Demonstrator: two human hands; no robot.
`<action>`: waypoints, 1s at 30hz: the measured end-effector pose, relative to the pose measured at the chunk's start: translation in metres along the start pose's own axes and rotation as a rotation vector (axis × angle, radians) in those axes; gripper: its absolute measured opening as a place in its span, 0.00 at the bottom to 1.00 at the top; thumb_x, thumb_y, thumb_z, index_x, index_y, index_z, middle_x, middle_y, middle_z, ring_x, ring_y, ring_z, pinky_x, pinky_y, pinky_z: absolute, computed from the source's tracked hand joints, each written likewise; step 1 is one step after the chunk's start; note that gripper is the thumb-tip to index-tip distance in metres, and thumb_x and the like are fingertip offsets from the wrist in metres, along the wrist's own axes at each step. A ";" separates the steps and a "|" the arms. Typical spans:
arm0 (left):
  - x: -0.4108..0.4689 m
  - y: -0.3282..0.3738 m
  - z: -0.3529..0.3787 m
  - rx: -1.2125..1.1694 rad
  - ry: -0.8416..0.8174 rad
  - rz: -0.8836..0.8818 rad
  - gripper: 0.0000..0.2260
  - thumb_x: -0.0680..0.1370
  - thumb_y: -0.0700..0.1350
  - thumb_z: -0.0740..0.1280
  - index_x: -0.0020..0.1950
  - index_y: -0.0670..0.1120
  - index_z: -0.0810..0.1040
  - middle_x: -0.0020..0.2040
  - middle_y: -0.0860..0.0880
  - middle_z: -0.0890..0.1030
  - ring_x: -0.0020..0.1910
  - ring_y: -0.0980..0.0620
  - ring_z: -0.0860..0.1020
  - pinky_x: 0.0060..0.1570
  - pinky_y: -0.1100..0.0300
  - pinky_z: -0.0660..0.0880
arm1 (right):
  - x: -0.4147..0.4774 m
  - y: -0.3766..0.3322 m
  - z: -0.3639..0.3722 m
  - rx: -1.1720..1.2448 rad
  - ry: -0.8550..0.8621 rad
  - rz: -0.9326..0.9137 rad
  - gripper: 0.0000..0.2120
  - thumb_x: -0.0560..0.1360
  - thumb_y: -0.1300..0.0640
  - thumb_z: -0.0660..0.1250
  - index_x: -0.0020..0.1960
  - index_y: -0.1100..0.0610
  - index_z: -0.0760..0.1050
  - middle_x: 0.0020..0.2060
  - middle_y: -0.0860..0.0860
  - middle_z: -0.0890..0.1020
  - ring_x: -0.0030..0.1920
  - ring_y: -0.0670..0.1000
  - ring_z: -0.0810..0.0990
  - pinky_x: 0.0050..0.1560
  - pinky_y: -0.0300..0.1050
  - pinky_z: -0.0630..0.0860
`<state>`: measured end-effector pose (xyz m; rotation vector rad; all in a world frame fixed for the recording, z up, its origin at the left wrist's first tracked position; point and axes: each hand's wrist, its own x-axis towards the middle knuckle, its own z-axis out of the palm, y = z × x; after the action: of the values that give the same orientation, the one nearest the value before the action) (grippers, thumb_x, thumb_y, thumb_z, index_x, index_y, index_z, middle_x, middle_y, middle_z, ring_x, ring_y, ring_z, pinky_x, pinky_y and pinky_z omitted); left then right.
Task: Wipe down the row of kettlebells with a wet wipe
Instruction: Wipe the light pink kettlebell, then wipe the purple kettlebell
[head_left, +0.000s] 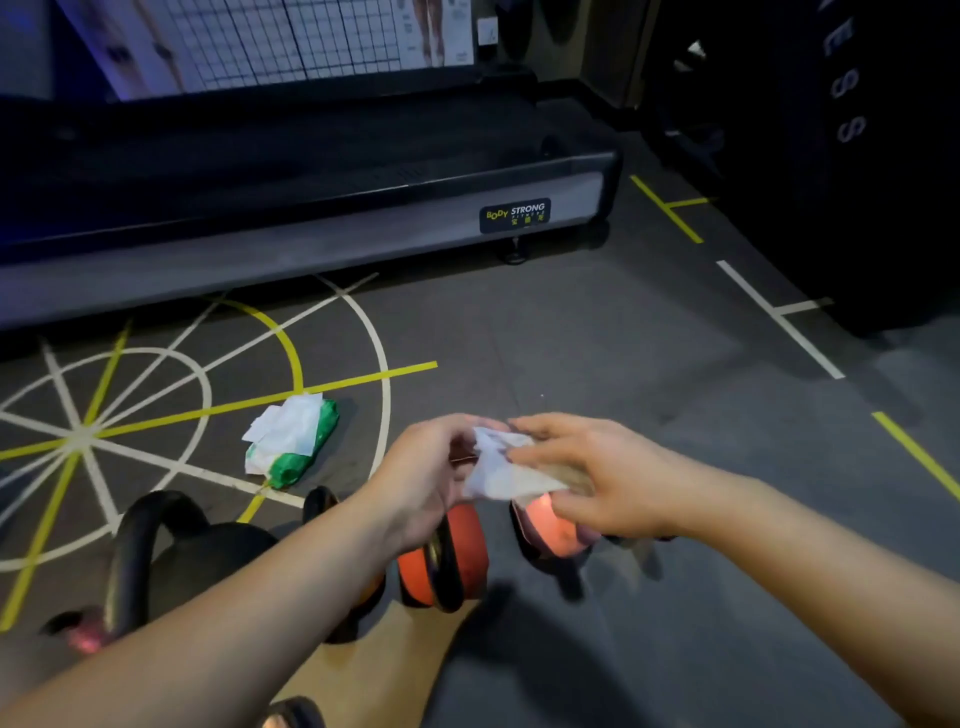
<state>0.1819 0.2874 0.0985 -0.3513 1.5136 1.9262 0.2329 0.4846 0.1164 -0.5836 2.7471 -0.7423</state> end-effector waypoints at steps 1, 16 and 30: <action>0.004 -0.001 -0.003 0.013 -0.008 -0.010 0.15 0.76 0.37 0.58 0.51 0.35 0.83 0.50 0.37 0.84 0.40 0.43 0.81 0.43 0.52 0.79 | -0.001 -0.001 -0.001 0.010 -0.114 0.056 0.24 0.74 0.53 0.64 0.70 0.44 0.75 0.76 0.41 0.63 0.75 0.45 0.63 0.72 0.35 0.61; 0.012 0.024 0.006 0.470 -0.200 0.330 0.10 0.79 0.41 0.72 0.59 0.42 0.78 0.41 0.40 0.86 0.35 0.47 0.81 0.33 0.60 0.75 | -0.001 0.021 -0.022 0.816 -0.080 0.319 0.15 0.72 0.60 0.77 0.57 0.57 0.81 0.50 0.55 0.86 0.52 0.55 0.84 0.54 0.47 0.80; 0.058 -0.015 0.033 0.662 0.084 0.414 0.09 0.81 0.51 0.69 0.46 0.46 0.77 0.32 0.48 0.84 0.31 0.49 0.83 0.34 0.55 0.76 | -0.003 0.079 0.008 1.028 0.463 0.662 0.06 0.78 0.66 0.67 0.55 0.62 0.80 0.45 0.57 0.84 0.43 0.50 0.83 0.42 0.43 0.78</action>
<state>0.1541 0.3393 0.0641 0.1938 2.3015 1.5703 0.2132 0.5454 0.0686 0.7302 2.1459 -1.9831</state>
